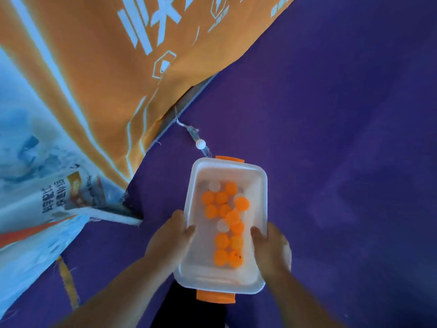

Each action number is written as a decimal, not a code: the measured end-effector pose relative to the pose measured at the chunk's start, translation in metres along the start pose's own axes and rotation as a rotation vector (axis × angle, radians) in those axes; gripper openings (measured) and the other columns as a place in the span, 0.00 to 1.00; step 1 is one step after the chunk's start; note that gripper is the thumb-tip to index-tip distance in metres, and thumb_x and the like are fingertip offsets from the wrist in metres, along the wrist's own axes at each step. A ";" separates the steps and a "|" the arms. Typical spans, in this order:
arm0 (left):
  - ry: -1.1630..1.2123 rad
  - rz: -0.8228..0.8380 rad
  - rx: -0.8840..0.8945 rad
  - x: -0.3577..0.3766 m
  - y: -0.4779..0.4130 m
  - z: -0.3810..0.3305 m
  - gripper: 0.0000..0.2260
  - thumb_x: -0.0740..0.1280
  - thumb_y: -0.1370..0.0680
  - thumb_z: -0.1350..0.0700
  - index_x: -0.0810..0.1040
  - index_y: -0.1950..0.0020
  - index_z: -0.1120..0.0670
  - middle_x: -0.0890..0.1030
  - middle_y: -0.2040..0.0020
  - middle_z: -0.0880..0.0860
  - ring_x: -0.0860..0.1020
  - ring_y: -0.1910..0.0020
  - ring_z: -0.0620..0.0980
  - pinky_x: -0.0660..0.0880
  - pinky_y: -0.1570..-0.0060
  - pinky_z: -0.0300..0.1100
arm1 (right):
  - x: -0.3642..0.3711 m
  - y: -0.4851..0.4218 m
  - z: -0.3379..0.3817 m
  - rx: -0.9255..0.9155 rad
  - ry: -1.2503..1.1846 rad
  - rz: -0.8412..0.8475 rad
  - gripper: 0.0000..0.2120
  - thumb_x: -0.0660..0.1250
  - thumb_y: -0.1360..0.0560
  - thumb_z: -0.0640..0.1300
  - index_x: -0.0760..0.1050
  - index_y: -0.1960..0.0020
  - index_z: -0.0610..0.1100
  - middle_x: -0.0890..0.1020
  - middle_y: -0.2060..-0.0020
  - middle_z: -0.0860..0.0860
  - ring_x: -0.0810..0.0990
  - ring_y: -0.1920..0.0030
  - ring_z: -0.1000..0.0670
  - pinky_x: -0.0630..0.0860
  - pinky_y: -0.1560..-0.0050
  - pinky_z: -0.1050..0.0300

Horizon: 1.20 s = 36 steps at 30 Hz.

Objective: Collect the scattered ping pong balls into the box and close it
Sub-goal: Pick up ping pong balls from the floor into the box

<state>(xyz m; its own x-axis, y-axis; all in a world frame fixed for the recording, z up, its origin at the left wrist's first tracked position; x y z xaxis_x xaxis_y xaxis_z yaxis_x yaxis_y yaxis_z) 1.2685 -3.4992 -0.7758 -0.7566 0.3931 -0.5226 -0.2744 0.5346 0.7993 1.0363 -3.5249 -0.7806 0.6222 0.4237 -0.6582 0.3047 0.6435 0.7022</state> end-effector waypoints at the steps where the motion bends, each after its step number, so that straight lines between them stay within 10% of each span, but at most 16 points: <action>1: -0.015 0.018 0.010 -0.004 -0.015 -0.007 0.08 0.58 0.21 0.50 0.69 0.48 0.54 0.78 0.54 0.52 0.77 0.51 0.57 0.72 0.52 0.48 | 0.001 -0.013 0.003 0.010 -0.021 0.001 0.08 0.60 0.22 0.51 0.71 0.54 0.47 0.77 0.60 0.51 0.77 0.57 0.43 0.68 0.61 0.54; 13: -0.236 -0.102 0.221 -0.015 -0.218 -0.069 0.16 0.56 0.18 0.53 0.68 0.30 0.51 0.74 0.34 0.52 0.74 0.37 0.53 0.71 0.41 0.48 | 0.006 -0.203 0.048 -0.018 -0.257 -0.246 0.09 0.64 0.23 0.49 0.72 0.54 0.42 0.75 0.60 0.48 0.72 0.59 0.45 0.64 0.60 0.55; 24: -0.390 -0.289 0.334 0.023 -0.336 -0.091 0.14 0.62 0.24 0.66 0.78 0.40 0.57 0.77 0.40 0.61 0.74 0.41 0.62 0.73 0.46 0.52 | 0.016 -0.277 0.032 -0.015 -0.386 -0.247 0.11 0.64 0.25 0.47 0.70 0.58 0.39 0.74 0.67 0.49 0.71 0.65 0.47 0.67 0.69 0.55; 27: -0.399 -0.288 0.287 0.026 -0.341 -0.088 0.06 0.61 0.25 0.66 0.75 0.58 0.58 0.80 0.50 0.61 0.77 0.50 0.62 0.74 0.54 0.52 | 0.017 -0.277 0.031 -0.034 -0.388 -0.231 0.11 0.64 0.24 0.47 0.71 0.56 0.39 0.75 0.65 0.48 0.71 0.66 0.50 0.68 0.68 0.56; 36: 0.021 -0.526 0.517 -0.035 -0.214 -0.162 0.18 0.66 0.23 0.53 0.73 0.34 0.54 0.78 0.39 0.53 0.78 0.45 0.56 0.76 0.46 0.52 | -0.045 -0.218 0.059 -0.025 -0.369 -0.245 0.12 0.63 0.25 0.47 0.69 0.58 0.39 0.75 0.67 0.48 0.70 0.67 0.51 0.66 0.68 0.58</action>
<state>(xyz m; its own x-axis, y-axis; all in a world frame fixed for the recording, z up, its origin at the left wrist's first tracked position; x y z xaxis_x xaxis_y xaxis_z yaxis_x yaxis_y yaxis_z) 1.2569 -3.7486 -0.8803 -0.6147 -0.0240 -0.7884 -0.2930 0.9350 0.1999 0.9849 -3.7219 -0.8877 0.7514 0.0036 -0.6599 0.4601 0.7139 0.5279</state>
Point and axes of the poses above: each hand's wrist, its own y-axis away from the middle knuckle, its own x-axis out of the palm, z = x × y, the point moved 6 cm from there along -y, towards the middle knuckle
